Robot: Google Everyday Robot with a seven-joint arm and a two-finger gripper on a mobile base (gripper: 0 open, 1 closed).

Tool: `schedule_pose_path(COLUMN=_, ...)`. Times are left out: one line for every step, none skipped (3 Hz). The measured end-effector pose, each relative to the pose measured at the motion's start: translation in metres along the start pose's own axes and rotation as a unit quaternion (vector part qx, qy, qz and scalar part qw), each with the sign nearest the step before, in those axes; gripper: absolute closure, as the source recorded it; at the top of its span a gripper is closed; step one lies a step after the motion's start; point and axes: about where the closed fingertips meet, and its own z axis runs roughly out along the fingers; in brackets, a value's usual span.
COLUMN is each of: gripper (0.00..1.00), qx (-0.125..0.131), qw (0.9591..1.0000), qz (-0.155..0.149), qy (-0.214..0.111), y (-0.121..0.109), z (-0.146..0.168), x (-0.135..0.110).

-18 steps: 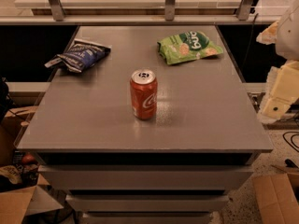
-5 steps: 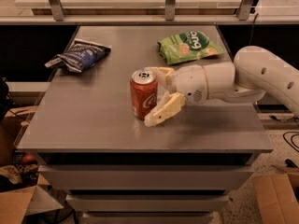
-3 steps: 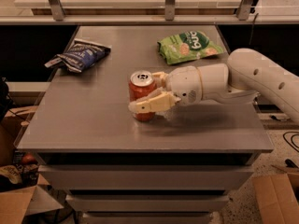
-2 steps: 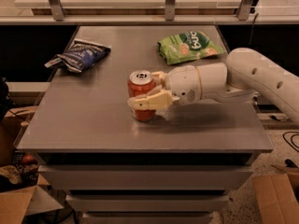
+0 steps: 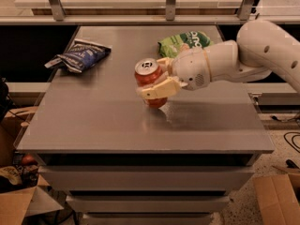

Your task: Knock coke can over

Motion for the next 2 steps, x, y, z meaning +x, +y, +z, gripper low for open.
schedule_pose_path(gripper=1.0, qx=0.033, qw=0.9929, qz=-0.042, qy=0.106, y=-0.0122, z=-0.0173, x=-0.0064)
schedule_pose_path(gripper=1.0, qx=0.051, qw=0.9745, qz=-0.079, qy=0.204, y=-0.0174, z=-0.0248, x=-0.0083)
